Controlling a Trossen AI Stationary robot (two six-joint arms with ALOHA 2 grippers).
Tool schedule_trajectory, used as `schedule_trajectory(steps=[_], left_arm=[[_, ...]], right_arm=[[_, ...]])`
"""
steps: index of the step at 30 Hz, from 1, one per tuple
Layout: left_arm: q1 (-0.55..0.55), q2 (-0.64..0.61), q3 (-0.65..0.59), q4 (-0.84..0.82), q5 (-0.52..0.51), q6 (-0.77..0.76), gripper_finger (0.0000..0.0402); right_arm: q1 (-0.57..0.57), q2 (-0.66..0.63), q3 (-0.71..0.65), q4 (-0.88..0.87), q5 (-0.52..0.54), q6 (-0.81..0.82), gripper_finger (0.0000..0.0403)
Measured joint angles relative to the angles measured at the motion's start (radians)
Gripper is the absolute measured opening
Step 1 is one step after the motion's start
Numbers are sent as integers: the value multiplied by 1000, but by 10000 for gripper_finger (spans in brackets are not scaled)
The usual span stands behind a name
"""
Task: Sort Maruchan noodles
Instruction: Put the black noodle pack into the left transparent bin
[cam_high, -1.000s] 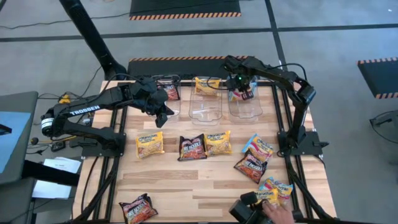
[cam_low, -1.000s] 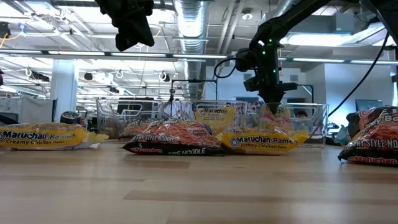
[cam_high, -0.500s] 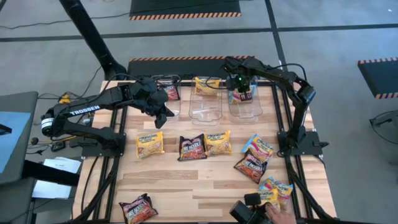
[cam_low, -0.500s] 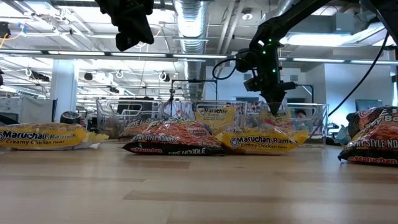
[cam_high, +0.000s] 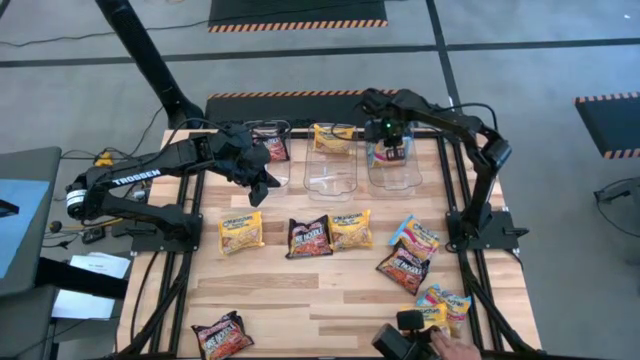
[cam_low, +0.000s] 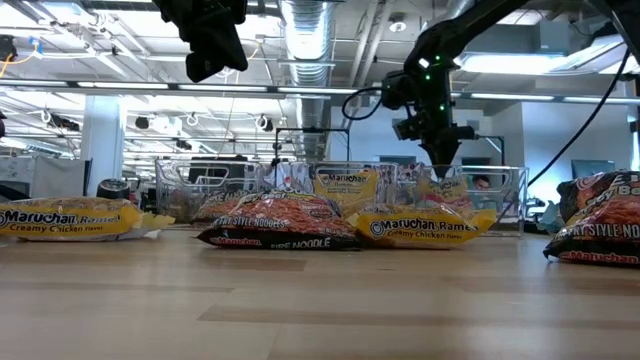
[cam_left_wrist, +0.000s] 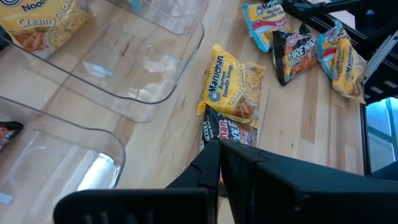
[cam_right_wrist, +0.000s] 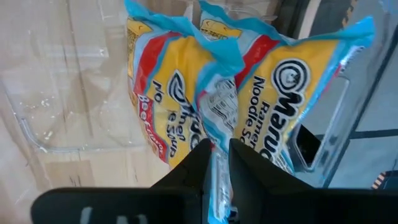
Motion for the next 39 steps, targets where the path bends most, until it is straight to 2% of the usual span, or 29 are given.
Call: schedule_trajectory(steps=[6,16,22,26,33,39], left_arm=[[0,0,0,0,-1,0,0],[0,0,0,0,-5,1,0],[0,0,0,0,-5,23,0],[0,0,0,0,0,48,3],[0,0,0,0,65,53,50],[0,0,0,14,26,29,117]], right_arm=[[2,-2,50,-36,7,39,79],[54,-2,198,-273,-2,306,79],[115,-2,230,-415,-4,428,79],[167,-13,234,-420,-10,499,79],[287,-86,234,-420,-10,628,79],[407,-193,234,-423,-10,810,79]])
